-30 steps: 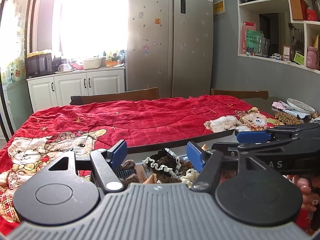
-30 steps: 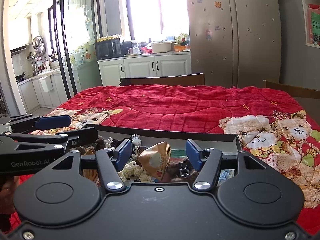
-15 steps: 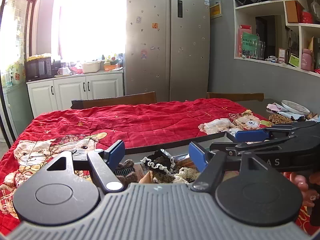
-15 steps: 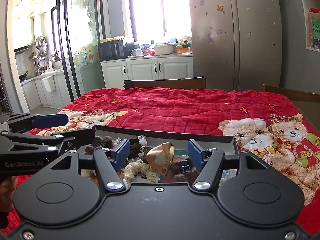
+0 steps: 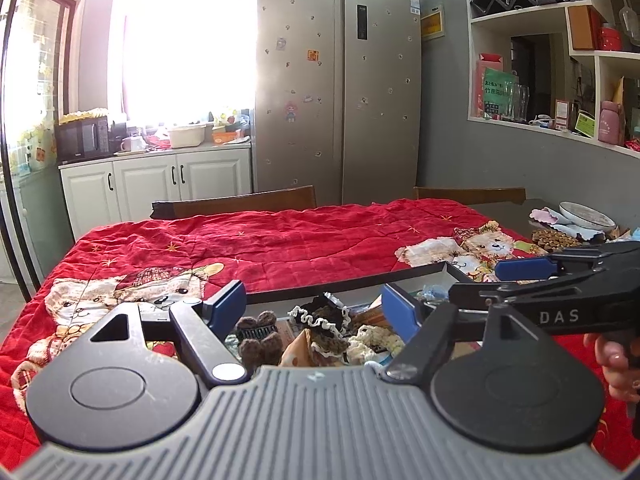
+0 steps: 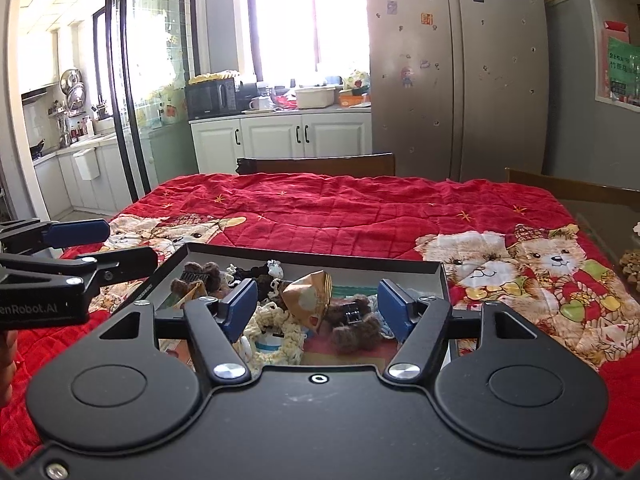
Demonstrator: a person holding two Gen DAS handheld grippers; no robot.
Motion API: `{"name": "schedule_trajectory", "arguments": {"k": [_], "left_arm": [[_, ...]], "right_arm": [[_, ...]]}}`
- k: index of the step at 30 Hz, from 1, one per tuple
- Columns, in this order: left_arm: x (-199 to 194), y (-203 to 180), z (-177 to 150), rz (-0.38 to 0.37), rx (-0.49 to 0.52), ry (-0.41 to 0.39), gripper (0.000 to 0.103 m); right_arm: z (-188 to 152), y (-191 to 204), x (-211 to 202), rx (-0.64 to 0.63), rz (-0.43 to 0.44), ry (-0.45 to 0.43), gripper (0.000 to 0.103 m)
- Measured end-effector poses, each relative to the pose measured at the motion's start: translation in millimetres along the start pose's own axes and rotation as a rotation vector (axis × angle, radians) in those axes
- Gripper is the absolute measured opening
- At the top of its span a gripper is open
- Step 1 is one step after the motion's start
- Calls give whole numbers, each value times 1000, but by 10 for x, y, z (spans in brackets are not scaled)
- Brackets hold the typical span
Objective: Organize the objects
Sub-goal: 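Open both tools to release the lace piece and pouch in the box, then withdraw both tools from the box toward the blue binder clips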
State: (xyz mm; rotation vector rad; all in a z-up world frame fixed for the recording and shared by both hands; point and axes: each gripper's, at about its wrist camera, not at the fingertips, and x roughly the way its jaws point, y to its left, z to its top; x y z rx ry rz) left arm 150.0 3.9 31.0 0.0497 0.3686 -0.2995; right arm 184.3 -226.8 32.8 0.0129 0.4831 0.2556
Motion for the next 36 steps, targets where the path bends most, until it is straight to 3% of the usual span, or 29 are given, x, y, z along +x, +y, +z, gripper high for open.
{"name": "schedule_trajectory", "arguments": {"k": [24, 36], "left_arm": [[-626, -17, -265, -15, 54, 16, 86], [-733, -24, -515, -34, 56, 76, 86]], "right_arm": [[-310, 172, -799, -85, 61, -19, 72], [-802, 284, -920, -99, 165, 91, 73]]}}
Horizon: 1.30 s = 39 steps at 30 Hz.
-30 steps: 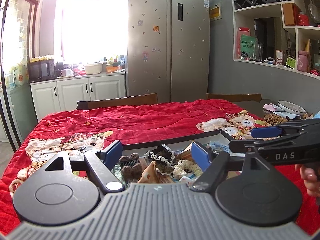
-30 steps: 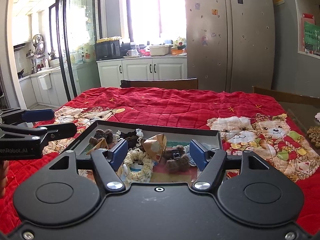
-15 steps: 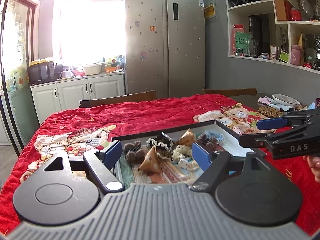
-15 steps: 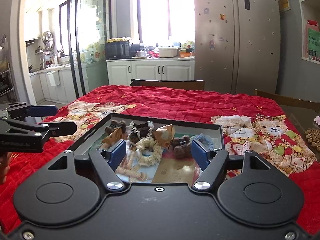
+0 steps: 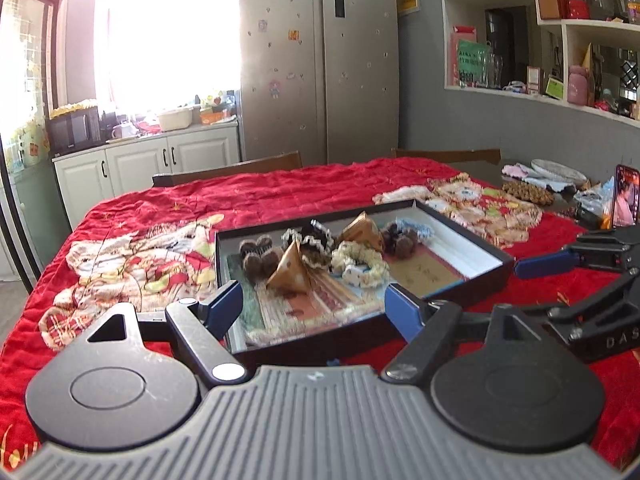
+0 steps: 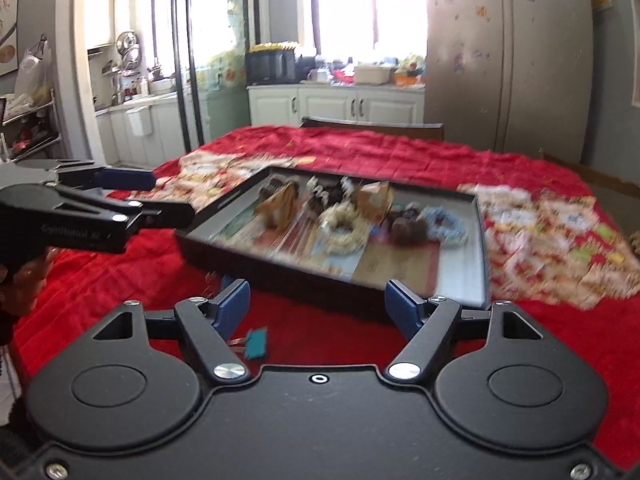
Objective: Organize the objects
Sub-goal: 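Withdraw both tools from the box toward the blue binder clips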
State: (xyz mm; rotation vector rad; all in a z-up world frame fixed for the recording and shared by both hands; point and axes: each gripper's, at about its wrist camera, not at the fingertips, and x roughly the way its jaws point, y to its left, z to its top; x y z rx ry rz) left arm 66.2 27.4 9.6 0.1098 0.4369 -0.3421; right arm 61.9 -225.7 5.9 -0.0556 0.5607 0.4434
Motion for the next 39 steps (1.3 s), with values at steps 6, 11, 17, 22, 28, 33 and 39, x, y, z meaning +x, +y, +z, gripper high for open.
{"name": "schedule_trajectory", "arguments": {"k": [6, 11, 17, 22, 28, 33, 39], "left_arm": [[15, 23, -134, -17, -18, 34, 86], [78, -2, -266, -27, -19, 69, 86], [220, -19, -394, -40, -40, 101, 86], [349, -48, -485, -30, -50, 117, 86], [449, -33, -517, -6, -98, 124, 86], [524, -55, -549, -9, -127, 153, 79], [586, -73, -545, 4, -178, 165, 71]], "right_arm": [[-171, 152, 92, -23, 76, 32, 75], [-270, 255, 271, -35, 105, 67, 75], [-332, 333, 468, -54, 109, 86, 72], [-382, 402, 606, -95, 95, 108, 66], [-374, 411, 643, -107, 72, 103, 49], [-375, 404, 638, -111, 66, 101, 46], [-381, 384, 612, -124, 54, 100, 46]]}}
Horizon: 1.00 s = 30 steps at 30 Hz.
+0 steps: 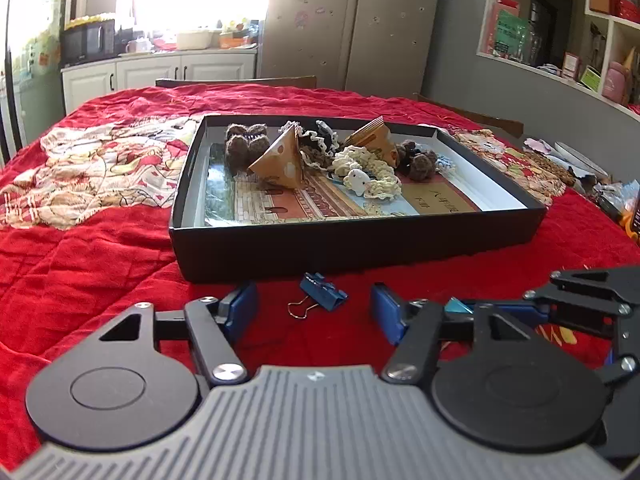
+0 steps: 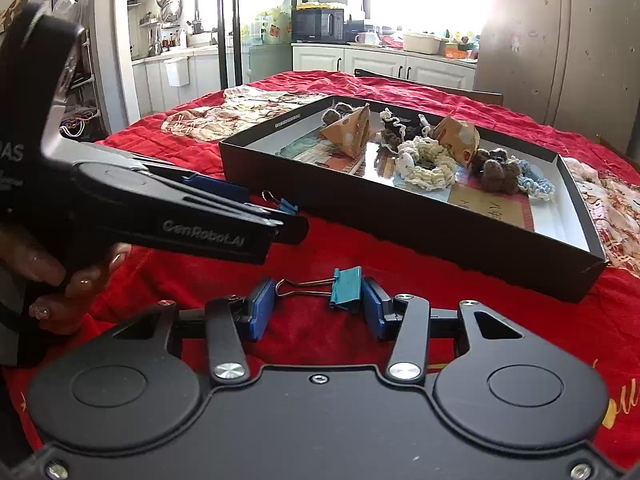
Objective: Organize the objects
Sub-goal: 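Withdraw both tools from the box toward the blue binder clips, then grasp a blue binder clip with left tool while right tool grasps another clip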
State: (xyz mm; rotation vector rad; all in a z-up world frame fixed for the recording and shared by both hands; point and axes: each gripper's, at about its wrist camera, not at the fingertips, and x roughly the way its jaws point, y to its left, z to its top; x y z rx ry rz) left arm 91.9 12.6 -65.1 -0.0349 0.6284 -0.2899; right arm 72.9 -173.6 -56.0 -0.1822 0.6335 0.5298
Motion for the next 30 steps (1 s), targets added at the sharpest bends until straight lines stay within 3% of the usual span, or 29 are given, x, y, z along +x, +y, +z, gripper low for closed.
{"name": "schedule_trajectory", "arguments": {"k": [8, 15, 30], "left_arm": [[62, -114, 3, 93, -22, 5, 63], [74, -172, 5, 148, -1, 6, 38], [-4, -154, -13, 106, 0, 11, 37]], "right_arm": [[-63, -128, -106, 25, -7, 5, 45], [-100, -202, -157, 48, -9, 2, 45], [-90, -232, -217, 53, -27, -7, 45]]}}
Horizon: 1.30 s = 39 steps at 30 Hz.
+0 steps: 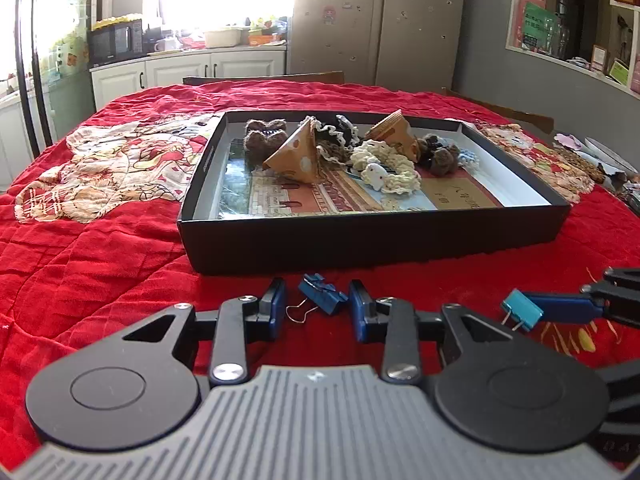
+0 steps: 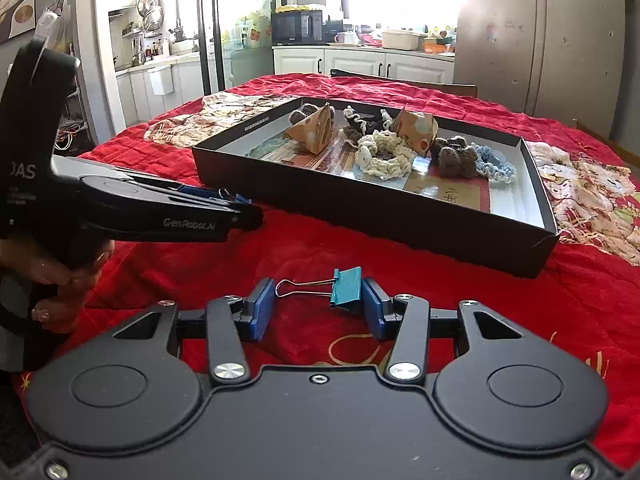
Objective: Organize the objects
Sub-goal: 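Grasp a blue binder clip with left tool while right tool grasps another clip, then carry the two blue binder clips with both tools over the box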
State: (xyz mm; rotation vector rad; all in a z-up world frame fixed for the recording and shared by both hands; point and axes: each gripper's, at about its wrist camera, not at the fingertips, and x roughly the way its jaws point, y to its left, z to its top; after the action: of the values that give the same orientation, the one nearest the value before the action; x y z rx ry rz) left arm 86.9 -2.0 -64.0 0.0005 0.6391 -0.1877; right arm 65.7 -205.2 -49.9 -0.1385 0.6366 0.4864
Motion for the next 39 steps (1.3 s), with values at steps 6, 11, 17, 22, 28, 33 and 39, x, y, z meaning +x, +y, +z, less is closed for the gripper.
{"name": "schedule_trajectory", "arguments": {"k": [6, 11, 17, 22, 28, 33, 39], "left_arm": [[-56, -30, -25, -17, 24, 4, 37], [-107, -42, -17, -40, 30, 5, 37], [-229, -90, 23, -83, 41, -16, 37], [-359, -119, 109, -110, 46, -57, 37], [-449, -67, 250, -108, 38, -106, 37], [-442, 41, 385, -77, 31, -141, 37], [-287, 173, 552, -52, 9, -149, 37]], "right_arm": [[23, -10, -50, 1, -3, -12, 45], [55, -18, -109, 1, -5, -30, 45], [121, -46, -202, 2, -14, -61, 45], [194, -97, -297, 9, -30, -95, 45], [290, -211, -351, 27, -51, -123, 45], [392, -332, -351, 46, -78, -151, 45], [550, -498, -222, 75, -128, -173, 45]]}}
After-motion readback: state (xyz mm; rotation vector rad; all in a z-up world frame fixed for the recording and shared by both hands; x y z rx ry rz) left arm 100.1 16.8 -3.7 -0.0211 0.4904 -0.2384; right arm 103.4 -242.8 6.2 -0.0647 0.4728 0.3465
